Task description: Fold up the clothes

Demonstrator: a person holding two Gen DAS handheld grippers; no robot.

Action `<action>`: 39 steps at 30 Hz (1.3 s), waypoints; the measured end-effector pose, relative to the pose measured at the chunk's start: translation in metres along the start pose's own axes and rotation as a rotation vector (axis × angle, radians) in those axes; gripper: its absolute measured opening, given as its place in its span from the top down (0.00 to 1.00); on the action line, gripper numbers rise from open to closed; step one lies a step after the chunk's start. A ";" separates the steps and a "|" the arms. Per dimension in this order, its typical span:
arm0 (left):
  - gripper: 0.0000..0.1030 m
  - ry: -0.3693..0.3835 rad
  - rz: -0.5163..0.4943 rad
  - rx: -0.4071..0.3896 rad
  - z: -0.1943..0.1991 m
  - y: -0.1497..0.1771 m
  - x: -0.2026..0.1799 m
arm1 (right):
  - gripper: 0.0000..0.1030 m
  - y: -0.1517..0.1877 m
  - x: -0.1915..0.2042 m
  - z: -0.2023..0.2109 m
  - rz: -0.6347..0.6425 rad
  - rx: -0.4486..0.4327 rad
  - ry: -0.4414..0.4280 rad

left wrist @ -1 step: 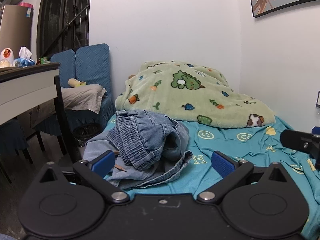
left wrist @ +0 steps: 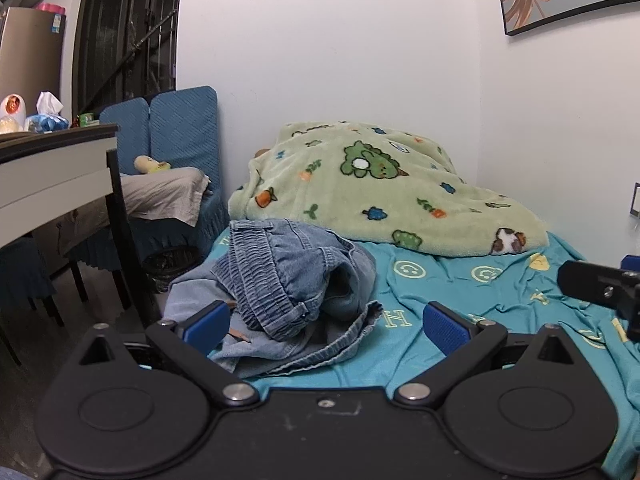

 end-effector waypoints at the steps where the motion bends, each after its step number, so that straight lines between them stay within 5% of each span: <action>1: 0.00 -0.001 0.001 0.002 -0.001 0.000 0.000 | 0.00 0.000 -0.001 0.000 -0.001 0.000 0.001; 39: 0.00 0.036 0.034 -0.022 0.005 0.005 -0.001 | 0.00 0.008 -0.014 -0.007 -0.019 0.041 -0.029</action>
Point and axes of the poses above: each gripper's, at about its wrist camera, not at the fingertips, and z roughly against the way its jaws point, x to its left, y to its underside, the point moved 5 cm from there along -z, roughly the way its jaws point, and after that the axes turned 8 degrees about -x, right-handed, at the moved point
